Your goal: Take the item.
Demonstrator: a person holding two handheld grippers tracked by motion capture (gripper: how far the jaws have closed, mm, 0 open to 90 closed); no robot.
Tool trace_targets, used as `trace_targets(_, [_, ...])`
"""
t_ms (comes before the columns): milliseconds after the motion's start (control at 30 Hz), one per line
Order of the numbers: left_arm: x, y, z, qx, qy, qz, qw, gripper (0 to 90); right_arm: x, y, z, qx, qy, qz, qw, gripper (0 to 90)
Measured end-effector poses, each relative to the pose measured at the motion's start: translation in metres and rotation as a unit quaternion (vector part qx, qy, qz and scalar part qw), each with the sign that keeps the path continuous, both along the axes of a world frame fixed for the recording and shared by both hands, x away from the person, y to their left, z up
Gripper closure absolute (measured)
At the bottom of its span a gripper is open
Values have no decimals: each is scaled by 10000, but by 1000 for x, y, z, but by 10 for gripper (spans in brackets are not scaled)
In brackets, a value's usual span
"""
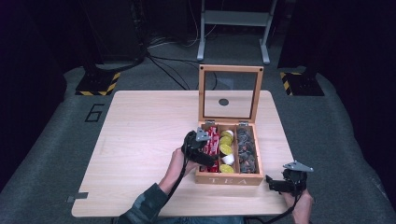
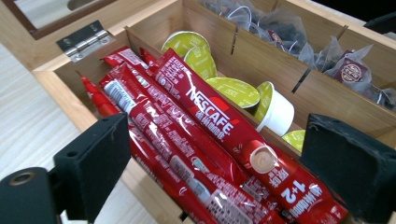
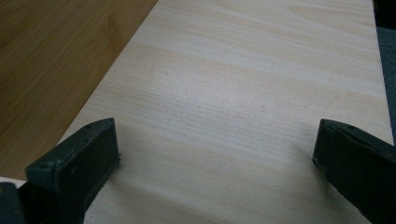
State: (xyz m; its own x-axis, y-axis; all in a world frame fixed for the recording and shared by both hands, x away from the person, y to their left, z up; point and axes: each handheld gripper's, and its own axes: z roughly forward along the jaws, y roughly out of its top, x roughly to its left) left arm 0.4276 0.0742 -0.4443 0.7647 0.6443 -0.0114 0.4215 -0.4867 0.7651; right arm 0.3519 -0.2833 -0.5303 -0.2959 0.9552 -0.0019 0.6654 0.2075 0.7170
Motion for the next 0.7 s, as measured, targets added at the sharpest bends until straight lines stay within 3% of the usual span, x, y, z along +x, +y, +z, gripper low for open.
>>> trace_targets(400, [4, -12, -6, 190, 44, -67, 9998, 153, 0, 0, 0, -6, -10, 10, 10000, 0])
trace_targets(700, [7, -14, -9, 432, -25, 121, 9990, 261, 0, 0, 0, -5, -12, 7, 10000, 0])
